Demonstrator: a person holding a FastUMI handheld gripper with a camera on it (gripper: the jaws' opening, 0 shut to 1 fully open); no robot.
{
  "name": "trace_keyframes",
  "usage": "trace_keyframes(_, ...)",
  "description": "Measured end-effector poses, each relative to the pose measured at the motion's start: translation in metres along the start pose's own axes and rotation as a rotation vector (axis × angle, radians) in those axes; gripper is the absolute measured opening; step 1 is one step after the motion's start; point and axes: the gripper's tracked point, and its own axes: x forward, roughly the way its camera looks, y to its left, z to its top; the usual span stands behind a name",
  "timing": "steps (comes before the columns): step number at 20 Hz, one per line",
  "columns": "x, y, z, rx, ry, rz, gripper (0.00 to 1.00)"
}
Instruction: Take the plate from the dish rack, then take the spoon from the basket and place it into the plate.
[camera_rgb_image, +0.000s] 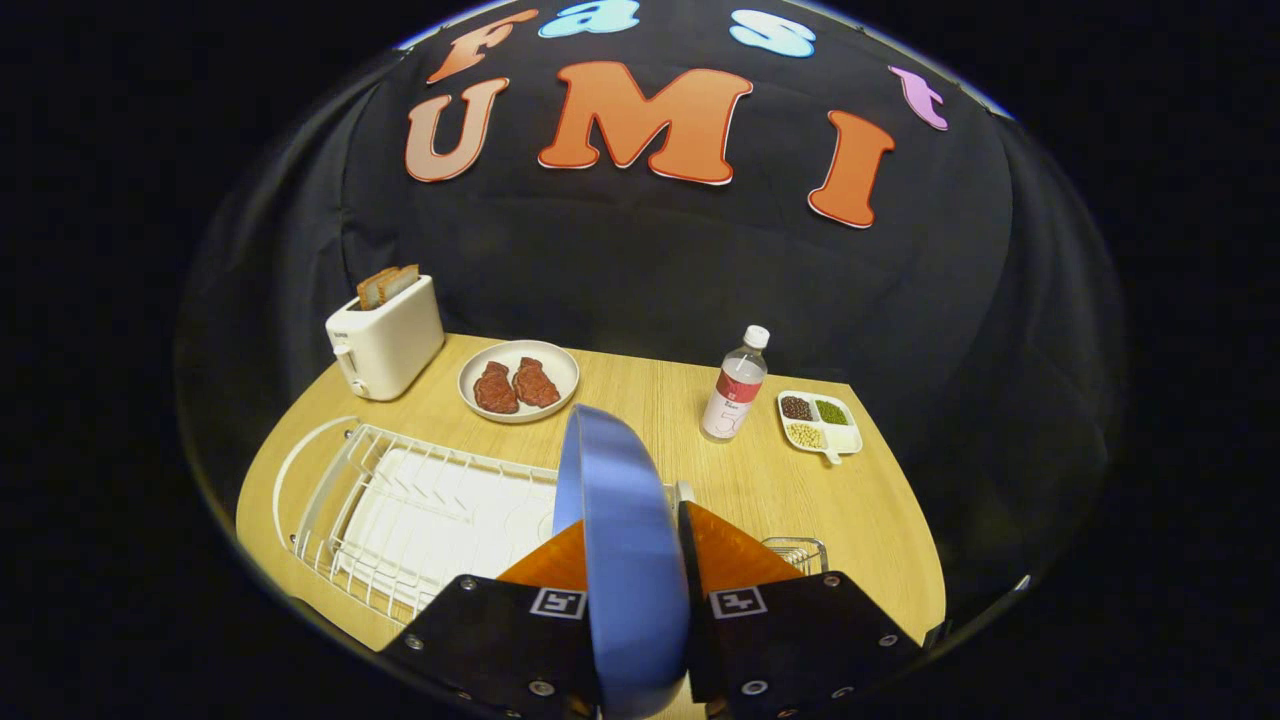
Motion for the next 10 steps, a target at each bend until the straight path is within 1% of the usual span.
trace_keyframes(5, -0.049, -0.008, -0.013, 0.066, -0.054, 0.069, 0.30)
trace_keyframes(10, -0.084, -0.020, -0.050, 0.112, -0.063, 0.112, 0.30)
